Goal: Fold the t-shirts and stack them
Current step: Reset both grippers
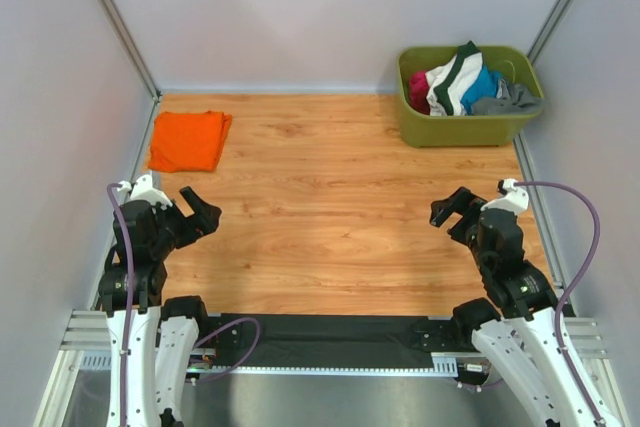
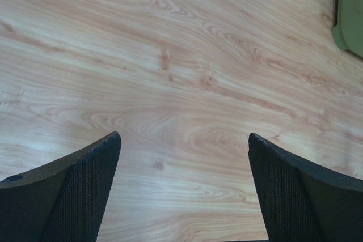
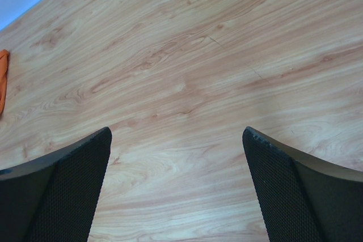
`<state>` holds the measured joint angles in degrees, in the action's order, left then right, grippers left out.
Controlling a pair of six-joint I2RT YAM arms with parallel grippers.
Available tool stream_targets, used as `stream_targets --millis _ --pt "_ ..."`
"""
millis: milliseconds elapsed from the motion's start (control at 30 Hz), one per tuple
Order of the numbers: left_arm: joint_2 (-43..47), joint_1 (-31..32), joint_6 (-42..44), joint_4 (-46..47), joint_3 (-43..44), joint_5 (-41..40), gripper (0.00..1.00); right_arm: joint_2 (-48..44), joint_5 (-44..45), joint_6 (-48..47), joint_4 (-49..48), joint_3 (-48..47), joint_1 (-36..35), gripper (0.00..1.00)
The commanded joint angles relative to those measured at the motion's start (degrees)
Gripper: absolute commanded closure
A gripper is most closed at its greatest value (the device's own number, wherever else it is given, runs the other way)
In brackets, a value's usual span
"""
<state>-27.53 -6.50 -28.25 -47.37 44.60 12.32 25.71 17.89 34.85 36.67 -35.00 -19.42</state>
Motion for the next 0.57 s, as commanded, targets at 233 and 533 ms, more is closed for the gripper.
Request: stream_targets --millis 233,533 --pt "-0.33 -0.09 -1.1 0.18 -0.04 -1.77 0.01 1.09 -0.23 -1.01 -1.42 -2.0 -0.09 0.0" --pt "-1.39 -0.09 -1.63 -0.52 0.05 -3.26 0.01 2.76 -1.89 -2.07 -3.0 -2.7 -0.09 0.0"
